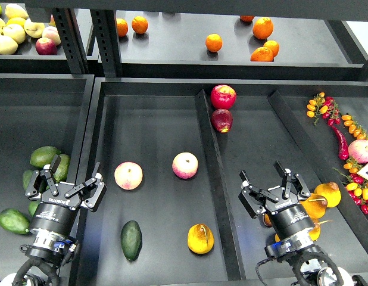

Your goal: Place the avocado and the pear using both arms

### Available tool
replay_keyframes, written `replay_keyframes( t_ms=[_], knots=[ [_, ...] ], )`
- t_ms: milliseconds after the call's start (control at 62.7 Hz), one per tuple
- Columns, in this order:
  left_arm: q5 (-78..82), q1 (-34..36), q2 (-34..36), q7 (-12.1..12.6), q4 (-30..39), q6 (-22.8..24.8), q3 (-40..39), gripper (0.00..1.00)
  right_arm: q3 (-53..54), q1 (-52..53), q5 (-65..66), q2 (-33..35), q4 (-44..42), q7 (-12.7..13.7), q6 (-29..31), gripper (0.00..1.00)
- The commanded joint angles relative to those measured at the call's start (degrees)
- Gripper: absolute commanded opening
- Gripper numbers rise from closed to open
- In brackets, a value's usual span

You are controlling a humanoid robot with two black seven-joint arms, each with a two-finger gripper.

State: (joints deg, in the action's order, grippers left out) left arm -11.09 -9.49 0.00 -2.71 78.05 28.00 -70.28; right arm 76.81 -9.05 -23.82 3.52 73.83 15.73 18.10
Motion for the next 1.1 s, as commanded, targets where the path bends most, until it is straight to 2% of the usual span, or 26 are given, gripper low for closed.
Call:
replay_keyframes(
  t_ms=[0, 1084],
  knots=[
    [0.2, 0.0, 0.0, 0.1, 0.0, 0.0, 0.1, 1.0, 0.0, 0.0, 0.0, 0.0, 0.0, 0.0, 0.0, 1.0],
    [0.5, -0.3, 0.0, 0.1, 0.0, 0.0, 0.1, 1.0, 0.0, -0.2, 0.0, 0.1, 0.1, 0.0, 0.0, 1.0]
  ],
)
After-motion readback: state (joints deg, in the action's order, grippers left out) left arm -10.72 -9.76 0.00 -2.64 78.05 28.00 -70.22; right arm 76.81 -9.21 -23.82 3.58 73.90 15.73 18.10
